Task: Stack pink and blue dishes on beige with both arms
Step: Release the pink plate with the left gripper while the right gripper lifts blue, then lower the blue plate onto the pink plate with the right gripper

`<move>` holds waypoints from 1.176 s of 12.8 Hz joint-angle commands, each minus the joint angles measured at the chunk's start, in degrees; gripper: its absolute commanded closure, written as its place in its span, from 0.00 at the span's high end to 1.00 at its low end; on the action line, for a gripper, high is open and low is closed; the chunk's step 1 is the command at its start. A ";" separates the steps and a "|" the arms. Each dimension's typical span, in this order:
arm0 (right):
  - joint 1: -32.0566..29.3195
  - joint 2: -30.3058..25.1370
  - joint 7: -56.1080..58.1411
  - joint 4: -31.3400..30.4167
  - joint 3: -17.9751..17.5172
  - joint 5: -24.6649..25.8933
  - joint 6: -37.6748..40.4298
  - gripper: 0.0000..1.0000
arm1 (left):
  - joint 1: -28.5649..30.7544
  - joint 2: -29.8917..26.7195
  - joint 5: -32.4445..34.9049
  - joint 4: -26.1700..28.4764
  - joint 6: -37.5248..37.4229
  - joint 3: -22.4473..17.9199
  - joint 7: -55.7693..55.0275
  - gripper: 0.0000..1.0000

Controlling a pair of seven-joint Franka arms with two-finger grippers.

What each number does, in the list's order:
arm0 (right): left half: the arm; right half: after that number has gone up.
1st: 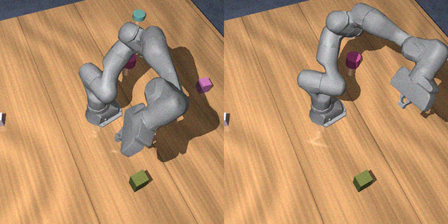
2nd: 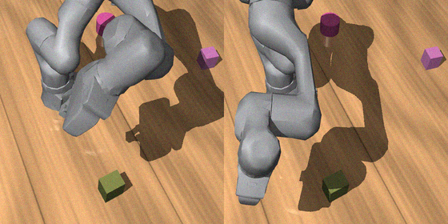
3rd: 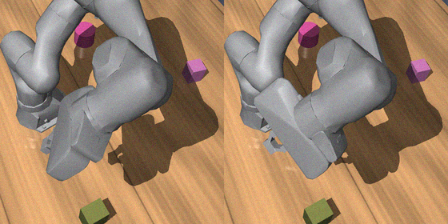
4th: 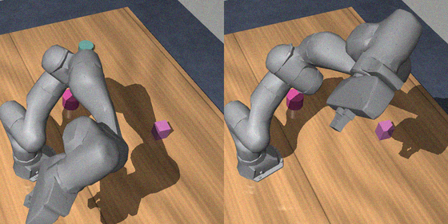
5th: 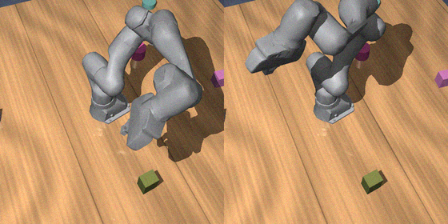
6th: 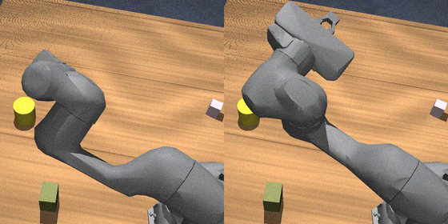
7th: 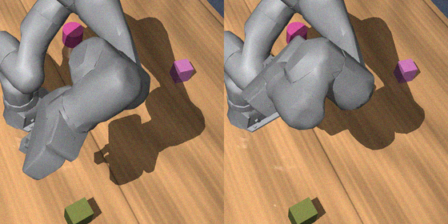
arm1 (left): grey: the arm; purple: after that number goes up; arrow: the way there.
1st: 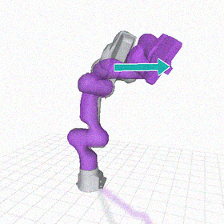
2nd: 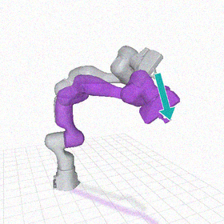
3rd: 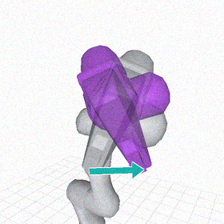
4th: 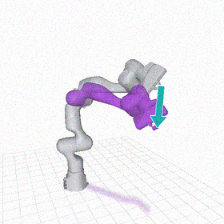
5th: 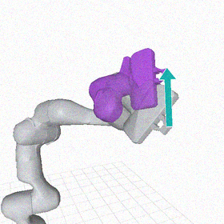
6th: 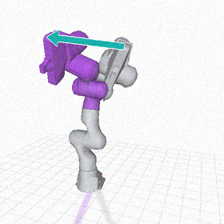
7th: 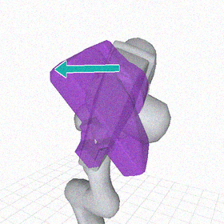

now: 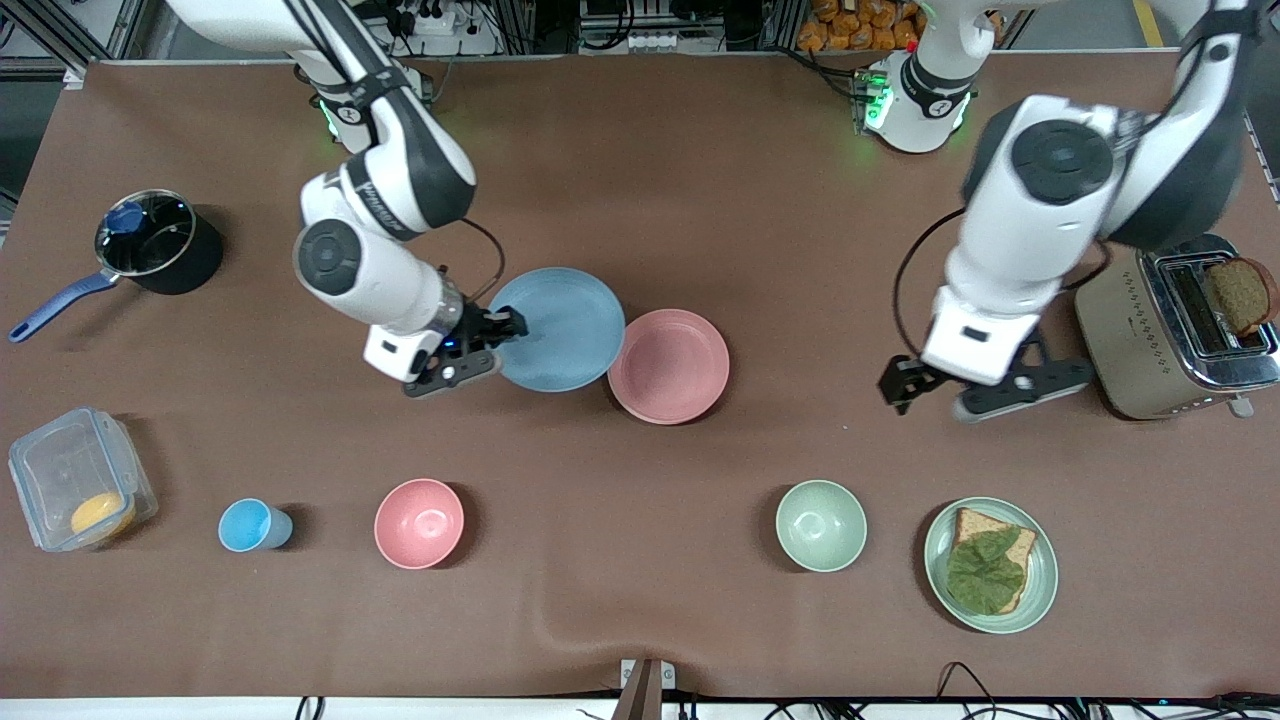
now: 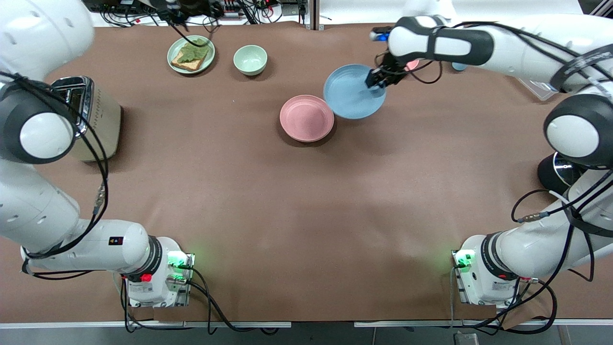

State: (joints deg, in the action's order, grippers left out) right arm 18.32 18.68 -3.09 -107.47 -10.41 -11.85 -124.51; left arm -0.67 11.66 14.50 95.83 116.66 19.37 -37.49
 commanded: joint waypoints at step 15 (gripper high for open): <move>15.69 19.99 -14.67 19.14 0.92 19.76 -6.88 0.00 | -0.03 -10.43 -10.46 -6.27 -19.45 -11.81 20.44 1.00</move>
State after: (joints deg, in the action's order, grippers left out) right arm 32.96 37.02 -16.24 -90.39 -10.14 6.15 -130.69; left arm -0.60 1.89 5.25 90.03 98.57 7.71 -17.93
